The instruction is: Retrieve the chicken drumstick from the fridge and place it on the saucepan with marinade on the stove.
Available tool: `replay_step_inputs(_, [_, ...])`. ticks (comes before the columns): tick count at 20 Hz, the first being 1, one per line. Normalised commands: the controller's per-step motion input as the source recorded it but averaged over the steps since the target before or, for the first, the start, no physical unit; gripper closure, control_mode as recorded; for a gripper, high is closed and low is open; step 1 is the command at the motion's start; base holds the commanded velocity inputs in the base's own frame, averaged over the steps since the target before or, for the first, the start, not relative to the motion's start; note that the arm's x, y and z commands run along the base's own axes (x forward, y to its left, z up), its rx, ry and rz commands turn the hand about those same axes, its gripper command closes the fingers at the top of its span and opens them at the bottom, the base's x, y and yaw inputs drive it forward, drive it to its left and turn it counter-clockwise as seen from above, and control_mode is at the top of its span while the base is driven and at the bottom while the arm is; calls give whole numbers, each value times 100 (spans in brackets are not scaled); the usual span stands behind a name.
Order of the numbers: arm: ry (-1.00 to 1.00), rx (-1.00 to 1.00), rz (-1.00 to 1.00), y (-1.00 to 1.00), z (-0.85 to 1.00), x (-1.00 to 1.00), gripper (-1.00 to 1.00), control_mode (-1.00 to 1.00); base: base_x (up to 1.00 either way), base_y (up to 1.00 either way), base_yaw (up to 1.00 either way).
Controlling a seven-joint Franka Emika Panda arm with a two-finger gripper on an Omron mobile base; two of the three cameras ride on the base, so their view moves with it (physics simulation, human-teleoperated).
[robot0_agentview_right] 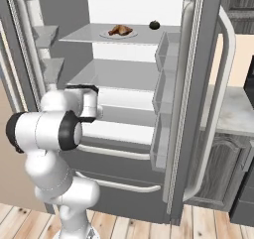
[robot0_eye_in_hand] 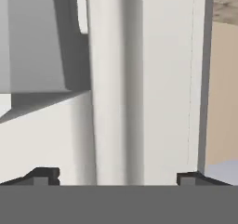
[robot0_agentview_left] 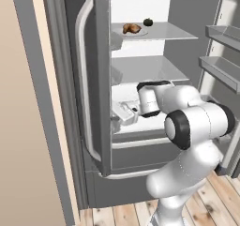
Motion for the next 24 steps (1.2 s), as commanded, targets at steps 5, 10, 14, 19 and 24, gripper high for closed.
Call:
replay_step_inputs(5, [2, 8, -8, 74, 76, -43, -100, -100, 0, 0, 0])
replay_step_inputs(10, [8, -12, -1, 12, 81, -1, -100, -100, 0, 0, 0])
replay_step_inputs(14, [20, -19, -2, 5, 10, 0, -100, -100, 0, 0, 0])
replay_step_inputs(19, [40, -22, -18, -56, -6, 11, -100, -100, 0, 0, 0])
replay_step_inputs(24, [39, -32, -23, -100, -2, 53, -100, -100, 0, 0, 0])
